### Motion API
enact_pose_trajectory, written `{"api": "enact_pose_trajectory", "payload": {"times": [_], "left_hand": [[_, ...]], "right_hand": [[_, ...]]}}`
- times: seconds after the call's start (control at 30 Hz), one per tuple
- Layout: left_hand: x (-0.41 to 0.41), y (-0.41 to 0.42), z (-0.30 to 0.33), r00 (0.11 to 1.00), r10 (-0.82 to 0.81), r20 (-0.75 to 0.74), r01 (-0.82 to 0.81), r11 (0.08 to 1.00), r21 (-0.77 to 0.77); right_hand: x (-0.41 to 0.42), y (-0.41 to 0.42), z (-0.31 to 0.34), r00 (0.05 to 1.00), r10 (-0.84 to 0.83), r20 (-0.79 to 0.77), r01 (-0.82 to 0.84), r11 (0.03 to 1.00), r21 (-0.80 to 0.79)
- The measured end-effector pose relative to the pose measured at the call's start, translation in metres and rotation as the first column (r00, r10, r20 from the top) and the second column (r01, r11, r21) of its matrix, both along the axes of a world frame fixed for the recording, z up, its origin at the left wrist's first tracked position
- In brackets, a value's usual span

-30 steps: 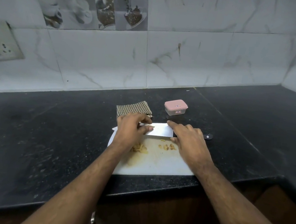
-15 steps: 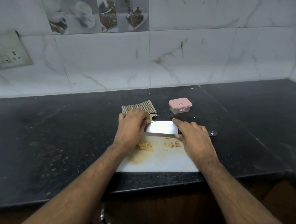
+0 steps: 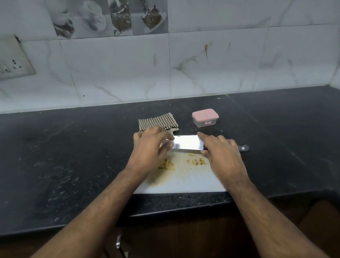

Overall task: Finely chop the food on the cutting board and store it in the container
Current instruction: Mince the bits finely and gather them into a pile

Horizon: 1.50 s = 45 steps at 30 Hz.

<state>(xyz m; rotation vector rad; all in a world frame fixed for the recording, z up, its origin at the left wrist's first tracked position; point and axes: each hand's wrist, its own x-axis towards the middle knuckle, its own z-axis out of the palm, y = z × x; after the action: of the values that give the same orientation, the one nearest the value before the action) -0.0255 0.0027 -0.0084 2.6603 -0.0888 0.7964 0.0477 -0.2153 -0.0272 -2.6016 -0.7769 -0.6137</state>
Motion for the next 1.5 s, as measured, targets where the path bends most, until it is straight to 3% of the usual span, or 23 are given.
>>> {"api": "enact_pose_trajectory", "payload": {"times": [0.2, 0.33, 0.5, 0.67, 0.9, 1.0, 1.27, 1.5], "left_hand": [[0.025, -0.005, 0.009, 0.995, 0.028, -0.099, -0.036, 0.996, -0.086], [0.034, -0.004, 0.006, 0.99, -0.019, -0.141, -0.04, 0.915, -0.401], [0.034, 0.006, 0.006, 0.995, 0.097, -0.037, -0.103, 0.88, -0.463], [0.021, 0.011, 0.006, 0.995, 0.095, -0.043, -0.104, 0.924, -0.367], [0.01, 0.007, -0.008, 0.997, 0.01, -0.073, -0.046, 0.867, -0.497], [0.009, 0.005, -0.009, 0.998, 0.02, -0.058, -0.042, 0.915, -0.4], [0.012, -0.004, -0.012, 0.996, -0.012, -0.093, -0.012, 0.967, -0.255], [0.012, -0.005, -0.022, 1.0, 0.002, -0.02, -0.008, 0.952, -0.307]], "right_hand": [[-0.003, 0.0, 0.001, 0.999, 0.033, 0.034, -0.032, 0.999, -0.034], [-0.005, 0.0, 0.002, 0.997, 0.068, 0.036, -0.067, 0.997, -0.042], [-0.002, -0.002, 0.0, 0.998, 0.055, 0.015, -0.054, 0.998, -0.042], [0.001, 0.0, 0.001, 1.0, 0.021, 0.003, -0.021, 0.997, -0.073], [0.0, 0.0, -0.001, 0.999, -0.036, -0.006, 0.035, 0.997, -0.065], [0.003, 0.0, -0.001, 0.998, -0.043, -0.039, 0.041, 0.998, -0.053], [0.009, 0.0, -0.005, 0.993, 0.018, -0.114, -0.021, 0.999, -0.025], [0.02, 0.0, -0.008, 0.966, 0.084, -0.244, -0.087, 0.996, -0.002]]}}
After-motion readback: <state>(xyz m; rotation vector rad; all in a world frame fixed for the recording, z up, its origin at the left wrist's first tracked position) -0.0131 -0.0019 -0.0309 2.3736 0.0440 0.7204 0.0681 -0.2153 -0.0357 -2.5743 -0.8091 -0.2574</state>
